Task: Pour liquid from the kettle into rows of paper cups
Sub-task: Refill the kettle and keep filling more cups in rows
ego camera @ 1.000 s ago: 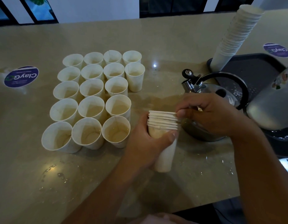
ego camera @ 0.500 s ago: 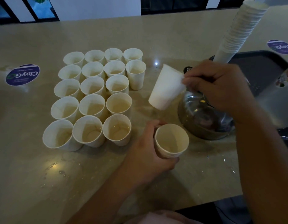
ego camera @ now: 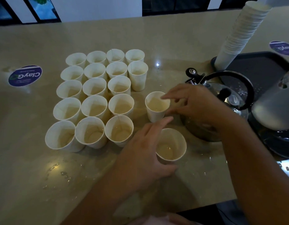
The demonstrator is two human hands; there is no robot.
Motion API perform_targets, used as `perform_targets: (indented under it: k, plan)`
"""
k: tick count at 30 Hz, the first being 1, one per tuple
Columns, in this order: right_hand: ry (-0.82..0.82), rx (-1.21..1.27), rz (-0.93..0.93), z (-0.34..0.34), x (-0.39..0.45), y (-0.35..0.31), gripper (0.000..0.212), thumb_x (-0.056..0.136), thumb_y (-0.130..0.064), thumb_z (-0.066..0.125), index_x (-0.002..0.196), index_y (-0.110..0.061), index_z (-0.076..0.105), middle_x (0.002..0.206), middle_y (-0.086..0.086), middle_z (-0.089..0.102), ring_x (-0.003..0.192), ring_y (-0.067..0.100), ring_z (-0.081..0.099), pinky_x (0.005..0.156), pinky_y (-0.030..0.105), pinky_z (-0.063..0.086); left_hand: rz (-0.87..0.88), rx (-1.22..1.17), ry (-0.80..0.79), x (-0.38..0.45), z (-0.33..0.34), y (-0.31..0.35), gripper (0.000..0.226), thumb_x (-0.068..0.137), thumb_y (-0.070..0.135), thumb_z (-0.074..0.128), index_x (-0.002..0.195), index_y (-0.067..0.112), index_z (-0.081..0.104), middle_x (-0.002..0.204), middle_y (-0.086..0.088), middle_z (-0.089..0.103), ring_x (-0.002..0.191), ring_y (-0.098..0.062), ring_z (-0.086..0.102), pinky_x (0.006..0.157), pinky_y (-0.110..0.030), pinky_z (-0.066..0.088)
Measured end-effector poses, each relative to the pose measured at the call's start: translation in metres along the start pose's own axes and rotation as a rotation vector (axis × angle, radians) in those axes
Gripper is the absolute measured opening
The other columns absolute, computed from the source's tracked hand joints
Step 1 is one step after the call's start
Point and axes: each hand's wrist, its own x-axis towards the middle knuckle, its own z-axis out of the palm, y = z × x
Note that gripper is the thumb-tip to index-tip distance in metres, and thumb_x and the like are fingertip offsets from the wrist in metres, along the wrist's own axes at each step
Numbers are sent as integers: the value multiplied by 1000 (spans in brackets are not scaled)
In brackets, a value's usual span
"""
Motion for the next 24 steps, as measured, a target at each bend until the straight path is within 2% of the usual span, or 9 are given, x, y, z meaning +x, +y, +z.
perform_targets:
  k: [3, 5, 7, 9, 11, 14, 17, 19, 24]
  plan:
    - [321, 113, -3, -18, -18, 0, 33, 86, -32, 76, 118, -36, 67, 102, -19, 65, 88, 1, 62, 77, 12, 49, 39, -11, -1, 1, -20, 15, 88, 73, 57, 78, 143, 60, 25, 143, 35, 35, 129, 11, 36, 101, -18, 39]
    - [548, 160, -1, -29, -30, 1, 24, 89, -31, 75, 112, -34, 71, 96, -17, 69, 89, 3, 65, 83, 14, 50, 65, -16, 22, 10, -32, 26, 68, 79, 55, 73, 138, 56, 38, 137, 33, 43, 123, 12, 40, 94, -12, 38]
    - [730, 117, 30, -34, -37, 8, 17, 91, -31, 72, 108, -29, 74, 97, -16, 69, 95, 5, 65, 91, 23, 52, 69, -34, 69, 26, -41, 37, 50, 87, 46, 69, 132, 51, 49, 121, 32, 51, 114, 12, 45, 85, -8, 37]
    - [854, 76, 111, -37, -40, 20, 19, 94, -33, 68, 110, -24, 74, 104, -13, 65, 104, 15, 64, 94, 33, 53, 51, -56, 125, 48, -48, 48, 37, 93, 36, 64, 128, 45, 57, 110, 31, 55, 107, 13, 49, 84, -9, 41]
    - [897, 78, 242, -35, -42, 34, 26, 95, -38, 63, 116, -24, 71, 114, -6, 62, 111, 20, 60, 94, 31, 50, 59, -45, 199, 72, -53, 56, 27, 97, 28, 60, 121, 40, 65, 110, 24, 64, 102, 7, 57, 87, -18, 49]
    - [869, 177, 426, -26, -40, 50, 30, 98, -43, 59, 123, -30, 69, 118, -1, 63, 105, 9, 57, 84, 9, 37, 68, 59, 259, 110, -54, 61, 27, 99, 18, 55, 119, 29, 70, 112, 12, 70, 104, -5, 63, 94, -30, 52]
    - [911, 284, 447, -21, -37, 53, 32, 95, -50, 61, 120, -33, 71, 107, -10, 71, 97, 3, 64, 87, 17, 47, 51, 187, 252, 149, -50, 59, 26, 100, 17, 54, 119, 24, 71, 118, 3, 70, 109, -14, 64, 99, -34, 50]
    - [932, 331, 454, -24, -36, 52, 32, 89, -52, 69, 113, -34, 74, 100, -16, 73, 93, -1, 67, 85, 16, 50, 61, 230, 230, 171, -47, 57, 24, 98, 20, 59, 118, 22, 72, 116, 1, 71, 106, -16, 65, 98, -35, 51]
    - [876, 483, 427, -37, -38, 54, 23, 75, -46, 82, 95, -37, 76, 85, -18, 73, 82, -1, 70, 78, 15, 56, 152, 261, 143, 197, -42, 63, 25, 94, 29, 67, 115, 17, 73, 111, 1, 72, 100, -13, 65, 85, -25, 48]
